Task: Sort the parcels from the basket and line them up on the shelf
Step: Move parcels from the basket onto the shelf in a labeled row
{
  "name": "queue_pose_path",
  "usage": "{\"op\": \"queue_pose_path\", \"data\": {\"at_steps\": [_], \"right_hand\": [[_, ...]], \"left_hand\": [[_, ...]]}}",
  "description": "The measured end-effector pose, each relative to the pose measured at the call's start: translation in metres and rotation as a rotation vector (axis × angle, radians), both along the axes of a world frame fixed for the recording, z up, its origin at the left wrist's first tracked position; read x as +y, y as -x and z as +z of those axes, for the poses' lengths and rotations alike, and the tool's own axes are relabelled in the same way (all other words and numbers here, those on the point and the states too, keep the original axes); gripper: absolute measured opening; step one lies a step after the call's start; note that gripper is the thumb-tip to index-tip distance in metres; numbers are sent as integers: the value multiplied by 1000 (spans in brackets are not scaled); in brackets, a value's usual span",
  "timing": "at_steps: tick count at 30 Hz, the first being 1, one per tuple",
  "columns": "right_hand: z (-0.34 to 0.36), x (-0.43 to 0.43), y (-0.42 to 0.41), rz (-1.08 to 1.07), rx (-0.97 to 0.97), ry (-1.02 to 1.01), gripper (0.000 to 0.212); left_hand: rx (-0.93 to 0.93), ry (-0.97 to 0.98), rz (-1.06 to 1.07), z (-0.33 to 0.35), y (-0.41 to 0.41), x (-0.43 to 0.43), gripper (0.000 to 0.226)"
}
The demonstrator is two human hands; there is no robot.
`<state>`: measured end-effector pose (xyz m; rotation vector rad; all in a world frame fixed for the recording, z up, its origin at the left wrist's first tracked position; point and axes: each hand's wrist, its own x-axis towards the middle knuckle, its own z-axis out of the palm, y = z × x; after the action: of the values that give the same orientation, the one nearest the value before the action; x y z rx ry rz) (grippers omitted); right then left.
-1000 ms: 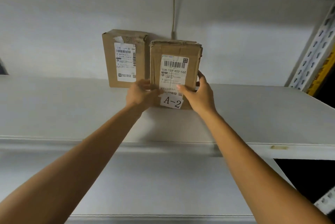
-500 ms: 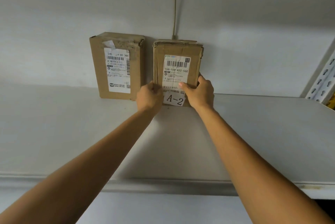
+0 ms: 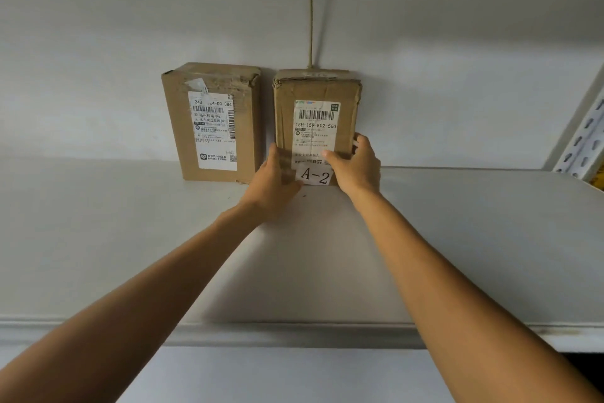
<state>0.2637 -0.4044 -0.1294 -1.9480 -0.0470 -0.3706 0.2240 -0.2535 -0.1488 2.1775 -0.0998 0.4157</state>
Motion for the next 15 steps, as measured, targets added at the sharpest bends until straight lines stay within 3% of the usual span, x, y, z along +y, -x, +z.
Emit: {"op": "queue_pose_path", "data": {"at_steps": [3,7,10,15], "right_hand": [[-3,-12,15,192,131,-138,50],[1,-28,48,277,125,97,57],[2,-35,76,266,-5,278,55],[-3,-54,120,207,-3,329,51]], "left_hand": [[-28,28,-64,3,25,0,49],[22,-102,-64,6,58,7,64],[-15,-257,-126,14,83,7,56],[16,-430,-172,30,107,-3,51]]}}
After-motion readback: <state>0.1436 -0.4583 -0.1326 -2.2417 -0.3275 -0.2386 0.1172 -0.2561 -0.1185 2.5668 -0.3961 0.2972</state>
